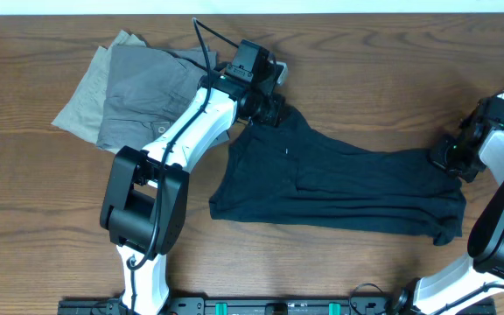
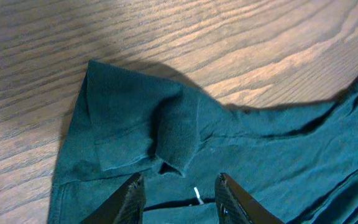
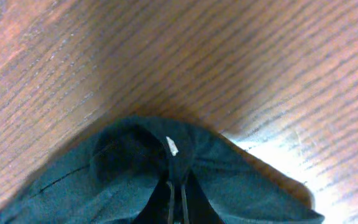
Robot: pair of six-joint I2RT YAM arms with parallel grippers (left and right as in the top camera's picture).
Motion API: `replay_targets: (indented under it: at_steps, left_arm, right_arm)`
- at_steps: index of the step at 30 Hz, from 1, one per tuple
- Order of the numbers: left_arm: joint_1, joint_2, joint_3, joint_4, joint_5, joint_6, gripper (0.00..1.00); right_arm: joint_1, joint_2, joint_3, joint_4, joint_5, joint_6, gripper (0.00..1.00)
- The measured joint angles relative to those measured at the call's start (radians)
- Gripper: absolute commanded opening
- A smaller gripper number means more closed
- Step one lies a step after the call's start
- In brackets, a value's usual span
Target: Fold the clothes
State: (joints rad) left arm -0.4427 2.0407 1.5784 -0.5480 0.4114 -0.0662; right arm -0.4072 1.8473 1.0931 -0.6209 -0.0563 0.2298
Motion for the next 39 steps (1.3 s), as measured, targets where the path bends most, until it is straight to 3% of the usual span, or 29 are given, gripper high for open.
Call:
replay_targets:
  at_steps: [13, 16, 17, 23, 39]
  left_arm:
    - [-0.074, 0.126, 0.0, 0.089, -0.084, 0.147, 0.46]
    - [-0.076, 0.164, -0.001, 0.12, -0.105, 0.15, 0.12]
    - [-0.075, 0.171, -0.001, 0.126, -0.107, 0.151, 0.06]
    - [-0.075, 0.171, -0.001, 0.105, -0.124, 0.168, 0.06]
    - [-0.075, -0.051, 0.0, -0.19, -0.211, 0.168, 0.06]
  right_arm:
    - [-0.021, -0.192, 0.0, -0.019, -0.087, 0.0, 0.01]
    - [-0.021, -0.193, 0.0, -0.026, -0.098, 0.0, 0.01]
    - [-0.021, -0.193, 0.0, -0.027, -0.101, 0.0, 0.01]
    - [-0.021, -0.193, 0.0, -0.033, -0.108, 0.0, 0.01]
    - [-0.04, -0.193, 0.0, -0.164, -0.07, 0.016, 0.01]
